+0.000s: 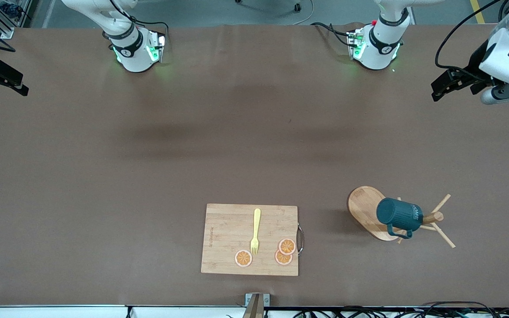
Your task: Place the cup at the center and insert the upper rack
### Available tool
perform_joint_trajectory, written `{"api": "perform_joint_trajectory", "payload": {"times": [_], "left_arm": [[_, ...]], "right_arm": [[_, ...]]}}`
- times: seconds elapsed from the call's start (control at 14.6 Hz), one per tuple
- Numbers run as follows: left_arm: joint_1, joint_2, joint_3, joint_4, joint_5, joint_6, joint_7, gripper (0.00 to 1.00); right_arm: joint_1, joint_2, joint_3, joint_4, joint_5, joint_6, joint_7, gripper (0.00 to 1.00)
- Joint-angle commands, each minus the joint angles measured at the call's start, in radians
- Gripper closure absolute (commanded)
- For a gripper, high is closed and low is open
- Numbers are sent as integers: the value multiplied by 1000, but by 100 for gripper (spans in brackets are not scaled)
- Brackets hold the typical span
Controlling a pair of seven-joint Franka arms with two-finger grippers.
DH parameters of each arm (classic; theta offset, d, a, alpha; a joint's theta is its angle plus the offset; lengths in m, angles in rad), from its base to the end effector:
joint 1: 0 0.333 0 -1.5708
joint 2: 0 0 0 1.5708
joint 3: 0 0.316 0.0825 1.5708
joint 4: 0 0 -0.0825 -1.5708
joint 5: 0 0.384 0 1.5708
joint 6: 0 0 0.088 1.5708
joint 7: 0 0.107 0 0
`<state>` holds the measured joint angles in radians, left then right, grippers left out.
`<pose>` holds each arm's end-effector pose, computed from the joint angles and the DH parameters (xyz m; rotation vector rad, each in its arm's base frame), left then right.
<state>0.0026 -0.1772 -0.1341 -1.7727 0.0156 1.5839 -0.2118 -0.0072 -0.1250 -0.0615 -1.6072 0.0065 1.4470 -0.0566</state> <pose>0.4938 -0.0695 0.6228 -3.0981 -0.1274 0.0098 0.5006 -0.0360 0.6628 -3.1248 0.0169 0.0539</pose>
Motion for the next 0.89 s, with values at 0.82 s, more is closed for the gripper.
{"api": "perform_joint_trajectory", "payload": {"times": [0.82], "left_arm": [[11, 12, 10, 71, -63, -47, 71, 0]], "right_arm": [[-5, -28, 3, -27, -19, -13, -39, 0]]}}
